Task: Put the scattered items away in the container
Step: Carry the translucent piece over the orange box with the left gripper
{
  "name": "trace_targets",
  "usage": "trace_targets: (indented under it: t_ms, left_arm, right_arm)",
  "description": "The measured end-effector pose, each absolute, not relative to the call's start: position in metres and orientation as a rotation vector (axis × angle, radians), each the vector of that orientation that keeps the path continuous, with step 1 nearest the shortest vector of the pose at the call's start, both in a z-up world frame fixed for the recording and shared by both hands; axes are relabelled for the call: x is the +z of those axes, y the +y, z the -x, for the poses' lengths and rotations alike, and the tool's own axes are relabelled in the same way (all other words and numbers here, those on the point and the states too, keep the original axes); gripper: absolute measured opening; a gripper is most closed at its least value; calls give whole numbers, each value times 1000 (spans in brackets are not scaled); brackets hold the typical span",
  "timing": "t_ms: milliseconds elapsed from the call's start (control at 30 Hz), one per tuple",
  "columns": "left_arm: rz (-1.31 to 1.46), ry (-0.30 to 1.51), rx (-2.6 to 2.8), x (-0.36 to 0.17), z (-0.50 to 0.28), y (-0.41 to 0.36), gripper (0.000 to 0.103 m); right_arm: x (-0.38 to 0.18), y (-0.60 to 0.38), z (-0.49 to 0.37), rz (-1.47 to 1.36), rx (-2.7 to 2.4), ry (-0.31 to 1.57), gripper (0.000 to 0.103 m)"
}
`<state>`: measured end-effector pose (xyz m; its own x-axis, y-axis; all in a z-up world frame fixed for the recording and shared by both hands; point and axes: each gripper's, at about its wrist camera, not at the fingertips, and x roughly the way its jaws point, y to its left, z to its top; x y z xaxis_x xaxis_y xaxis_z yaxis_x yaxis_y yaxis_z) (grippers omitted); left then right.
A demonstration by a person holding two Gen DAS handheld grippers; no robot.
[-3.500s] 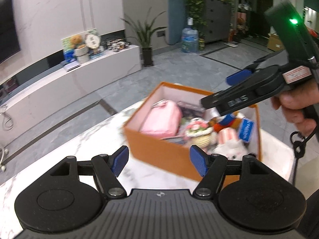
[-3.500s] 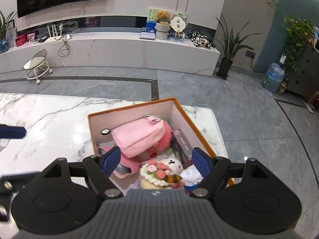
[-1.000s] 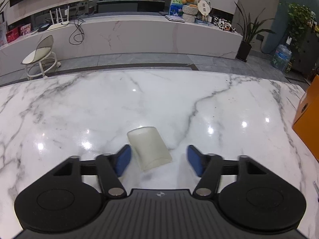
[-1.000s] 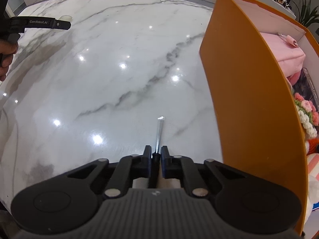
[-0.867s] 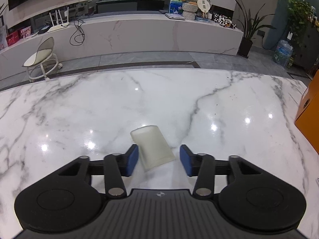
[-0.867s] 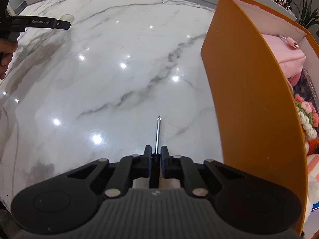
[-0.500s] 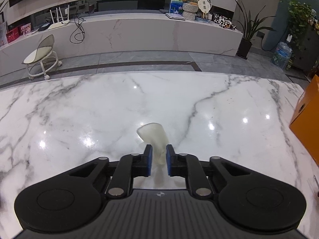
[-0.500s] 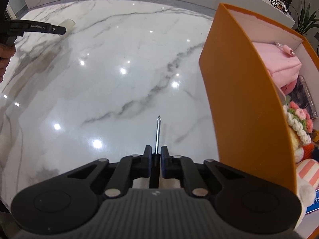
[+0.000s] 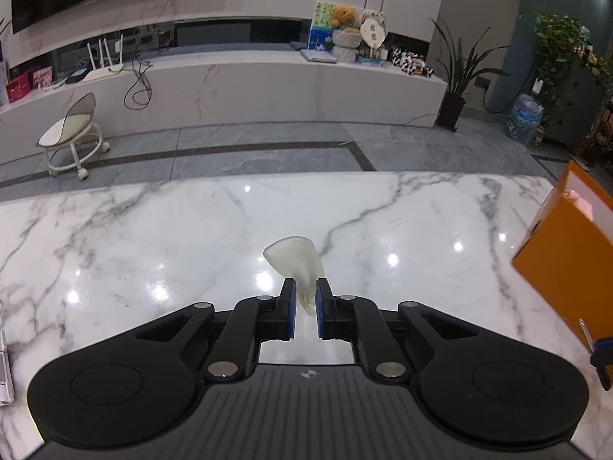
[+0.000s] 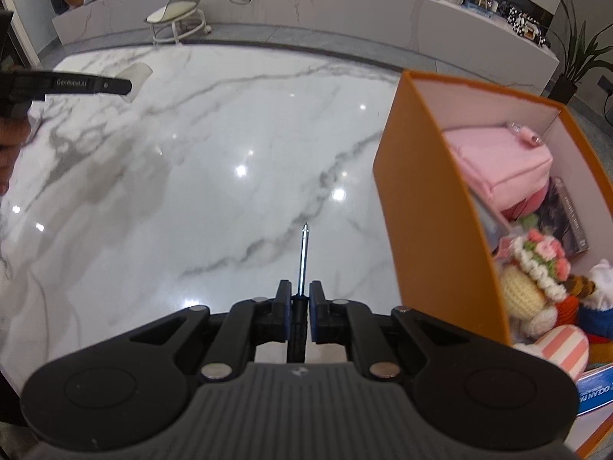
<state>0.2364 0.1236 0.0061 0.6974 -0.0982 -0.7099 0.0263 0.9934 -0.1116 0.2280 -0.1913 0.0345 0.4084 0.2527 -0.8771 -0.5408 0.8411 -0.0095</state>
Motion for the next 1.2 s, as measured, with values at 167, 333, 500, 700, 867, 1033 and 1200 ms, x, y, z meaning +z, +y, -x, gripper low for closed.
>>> trace_targets:
  t_ms: [167,333,500,700,867,1033,1200]
  left_arm:
    - [79,761,-115,23,-229,102,12]
    - [64,734,-160,37,-223,79,12]
    - [34,725,-188,46,-219,59,12]
    - [23,717,-234,57,-219,28,12]
    - [-9,674,-298,81,-223,-12,12]
    - [-39,617,-374,109,-224,-57,12]
    - [-76,588,-446,124,-225,-100,12]
  right_arm:
    - [59,-198,-231,253,510,982,10]
    - [84,-211,-234,197,490,921,10]
    - [91,-229,-237,163,456,903,10]
    - [108,-250,-239,101,428,862,10]
    - [127,-273,-240,45,396,817,10]
    - [138,-303,-243,-13,339,784,10]
    - [147,-330,-245,-61,288,756,10]
